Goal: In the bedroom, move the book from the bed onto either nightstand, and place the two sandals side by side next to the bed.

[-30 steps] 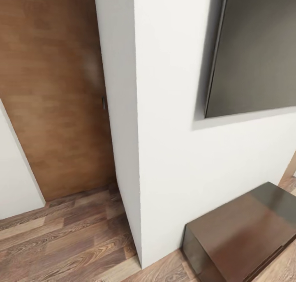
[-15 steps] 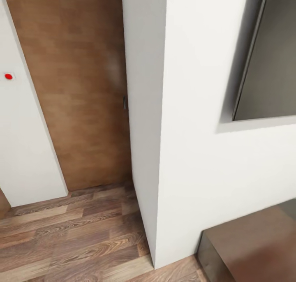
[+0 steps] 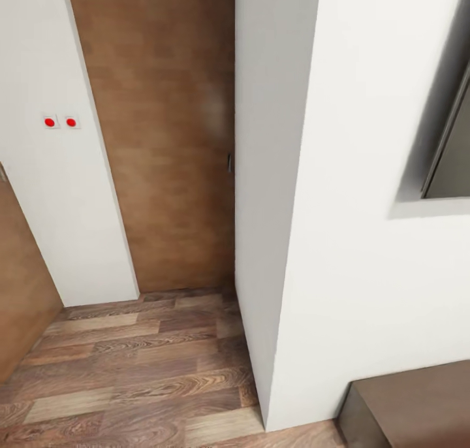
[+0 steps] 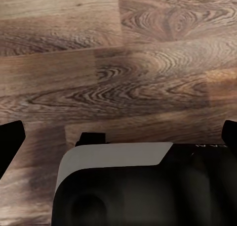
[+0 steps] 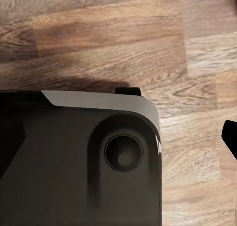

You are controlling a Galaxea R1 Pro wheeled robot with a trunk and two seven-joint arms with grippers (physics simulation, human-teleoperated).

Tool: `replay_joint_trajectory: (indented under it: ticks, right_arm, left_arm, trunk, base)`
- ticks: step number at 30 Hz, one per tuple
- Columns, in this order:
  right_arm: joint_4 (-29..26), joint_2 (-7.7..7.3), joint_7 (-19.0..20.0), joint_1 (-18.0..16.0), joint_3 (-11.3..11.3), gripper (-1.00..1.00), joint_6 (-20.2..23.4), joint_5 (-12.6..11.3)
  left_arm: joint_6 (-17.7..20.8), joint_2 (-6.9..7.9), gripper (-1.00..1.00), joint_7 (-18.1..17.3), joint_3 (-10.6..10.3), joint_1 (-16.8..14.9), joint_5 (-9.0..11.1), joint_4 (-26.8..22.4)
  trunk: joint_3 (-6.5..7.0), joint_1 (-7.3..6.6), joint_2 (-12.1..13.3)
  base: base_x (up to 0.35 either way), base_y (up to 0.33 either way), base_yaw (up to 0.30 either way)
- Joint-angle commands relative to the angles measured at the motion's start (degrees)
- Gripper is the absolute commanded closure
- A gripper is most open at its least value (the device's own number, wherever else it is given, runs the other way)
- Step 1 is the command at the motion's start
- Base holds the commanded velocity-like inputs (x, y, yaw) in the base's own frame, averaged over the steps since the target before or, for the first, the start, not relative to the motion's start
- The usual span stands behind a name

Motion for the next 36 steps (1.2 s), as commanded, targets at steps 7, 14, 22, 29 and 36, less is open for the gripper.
replay_joint_trajectory:
  ticks: [7, 14, 22, 29, 36]
  right_arm:
    - [0.03, 0.04, -0.12, -0.01, 0.11, -1.00, -0.14, -0.07]
    - [0.01, 0.01, -0.12, -0.01, 0.12, -1.00, -0.16, -0.06]
    - [-0.01, 0.00, -0.12, -0.01, 0.11, -1.00, -0.17, -0.05]
    - [0.03, 0.00, -0.12, -0.01, 0.10, -1.00, -0.17, -0.03]
    - [-0.01, 0.02, -0.12, -0.01, 0.08, -1.00, -0.17, -0.02]
  left_arm:
    - [-0.07, -0.01, -1.00, 0.00, 0.04, 0.02, 0.16, -0.08]
    - [-0.07, -0.01, -1.00, 0.00, 0.04, 0.02, 0.18, -0.08]
    - [-0.07, -0.01, -1.00, -0.01, 0.04, 0.02, 0.18, -0.08]
    - [-0.07, -0.01, -1.00, -0.01, 0.04, 0.02, 0.17, -0.08]
    - [-0.07, -0.01, -1.00, 0.00, 0.04, 0.02, 0.19, -0.08]
  trunk:
    - [-0.04, 0.00, -0.02]
    - [-0.04, 0.00, -0.02]
    - [-0.04, 0.00, -0.02]
    - [-0.04, 0.00, -0.02]
    - [-0.04, 0.00, -0.02]
  base:
    - [0.000, 0.000, 0.293]
    - [0.000, 0.000, 0.293]
    - [0.000, 0.000, 0.293]
    - [0.000, 0.000, 0.293]
    - [0.000, 0.000, 0.293]
